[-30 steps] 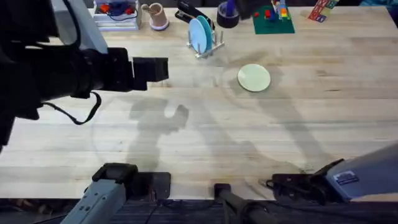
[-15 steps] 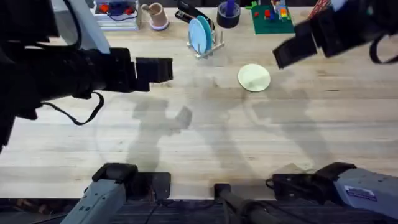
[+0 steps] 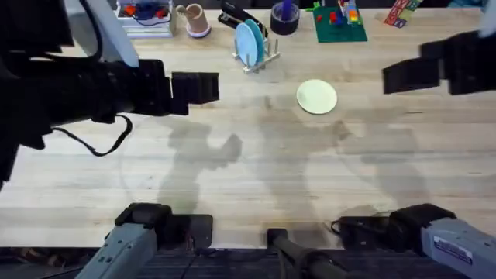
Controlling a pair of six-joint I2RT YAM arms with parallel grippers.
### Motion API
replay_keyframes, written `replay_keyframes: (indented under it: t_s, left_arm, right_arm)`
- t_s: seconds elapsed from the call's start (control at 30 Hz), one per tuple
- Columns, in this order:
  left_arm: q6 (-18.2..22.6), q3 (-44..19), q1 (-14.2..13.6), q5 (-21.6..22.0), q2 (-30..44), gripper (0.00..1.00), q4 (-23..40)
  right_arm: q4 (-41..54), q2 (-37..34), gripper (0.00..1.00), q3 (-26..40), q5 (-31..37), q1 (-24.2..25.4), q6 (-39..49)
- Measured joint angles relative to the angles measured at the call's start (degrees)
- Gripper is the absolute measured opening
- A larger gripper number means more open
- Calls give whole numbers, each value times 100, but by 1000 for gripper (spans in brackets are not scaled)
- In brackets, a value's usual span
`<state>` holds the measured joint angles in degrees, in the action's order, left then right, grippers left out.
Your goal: Pick up the plates from the table one by one and place each into a slot on the dish rack.
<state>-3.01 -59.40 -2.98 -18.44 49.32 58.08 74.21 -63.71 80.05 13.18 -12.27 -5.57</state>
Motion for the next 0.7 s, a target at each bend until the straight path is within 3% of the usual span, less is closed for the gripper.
replay_keyframes:
  t_s: [0.27,0.33,0.37,0.43,0.57,0.7]
  left_arm:
    - [86,0,0,-122,0,997,-3]
    - [100,0,0,-140,2,941,-23]
    - [106,0,0,-150,2,893,-43]
    - [123,0,0,-155,2,704,-57]
    - [133,0,-46,-267,45,97,-220]
    - [74,0,-289,-345,136,39,-489]
  right_arm:
    - [-2,116,993,-99,-546,911,-69]
    - [-2,61,995,-104,-603,966,-70]
    - [-4,29,996,-104,-629,975,-72]
    - [-4,-19,995,-104,-666,981,-72]
    - [-6,-43,995,-109,-701,984,-72]
    - [-4,-43,995,-109,-703,984,-72]
